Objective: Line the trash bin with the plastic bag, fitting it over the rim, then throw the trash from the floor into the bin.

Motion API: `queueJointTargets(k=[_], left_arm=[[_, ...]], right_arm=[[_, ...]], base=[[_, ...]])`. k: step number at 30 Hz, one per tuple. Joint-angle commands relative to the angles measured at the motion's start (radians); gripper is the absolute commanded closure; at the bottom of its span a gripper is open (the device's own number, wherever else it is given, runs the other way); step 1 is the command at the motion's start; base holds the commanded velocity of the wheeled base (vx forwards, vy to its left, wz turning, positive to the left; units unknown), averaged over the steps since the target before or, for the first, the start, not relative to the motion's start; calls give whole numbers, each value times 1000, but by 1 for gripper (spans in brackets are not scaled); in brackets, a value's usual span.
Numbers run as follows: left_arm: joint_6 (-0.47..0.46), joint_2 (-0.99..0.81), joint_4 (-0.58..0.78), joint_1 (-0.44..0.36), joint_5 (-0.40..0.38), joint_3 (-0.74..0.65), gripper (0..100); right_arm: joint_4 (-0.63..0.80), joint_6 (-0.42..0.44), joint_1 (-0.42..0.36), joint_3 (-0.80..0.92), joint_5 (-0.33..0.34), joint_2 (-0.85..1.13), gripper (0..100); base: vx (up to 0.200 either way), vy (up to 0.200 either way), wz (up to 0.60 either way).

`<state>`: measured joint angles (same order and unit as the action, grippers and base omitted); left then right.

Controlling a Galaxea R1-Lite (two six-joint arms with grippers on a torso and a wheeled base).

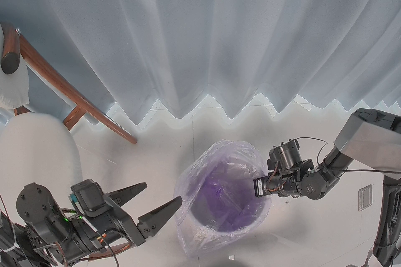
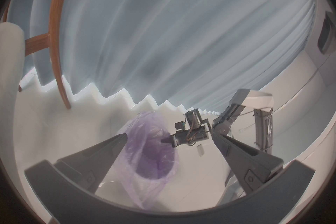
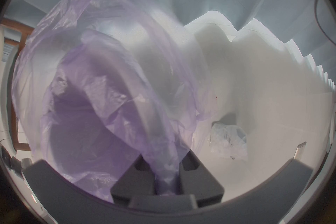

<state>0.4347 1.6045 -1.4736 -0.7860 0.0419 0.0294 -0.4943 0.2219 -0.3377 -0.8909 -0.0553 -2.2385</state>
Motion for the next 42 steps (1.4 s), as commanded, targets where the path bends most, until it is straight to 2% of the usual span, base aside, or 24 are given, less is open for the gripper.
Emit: queueJointTargets(k=[1,5,7,12,16,20,22,25,27,28,33,42], left_arm=[[47,32,-31,28,-56,84,0],[3,115,3,14,-125,132,0],[-30,143,42,4,-128,147,0],[-148,206,251,8,-125,224,0],[-221,262,273,11,-119,288,0],[-258,315,274,34,-62,342,0],[-258,315,274,34,-62,342,0],[-298,299,294,34,32,348,0],[-329,290,308,34,65,348,0],[-379,275,315,36,99,350,0],[-436,270,305,30,113,357,0],[-439,279,306,22,115,409,0]], right_arm=[[11,-12,40,13,32,111,100],[92,-53,48,59,38,229,100],[112,-55,45,64,38,254,100],[128,-62,34,67,35,323,100],[126,-84,6,95,35,375,100],[126,-93,-20,136,32,418,100],[126,-93,-20,136,32,418,100],[125,-93,-21,150,19,424,100],[125,-93,-23,150,17,424,100],[125,-93,-35,150,12,424,100],[125,-93,-66,148,-5,425,100],[125,-93,-80,155,-15,427,100]], base=[[0,0,0],[0,0,0],[0,0,0],[0,0,0],[0,0,0],[0,0,0],[0,0,0],[0,0,0],[0,0,0],[0,0,0],[0,0,0],[0,0,0]])
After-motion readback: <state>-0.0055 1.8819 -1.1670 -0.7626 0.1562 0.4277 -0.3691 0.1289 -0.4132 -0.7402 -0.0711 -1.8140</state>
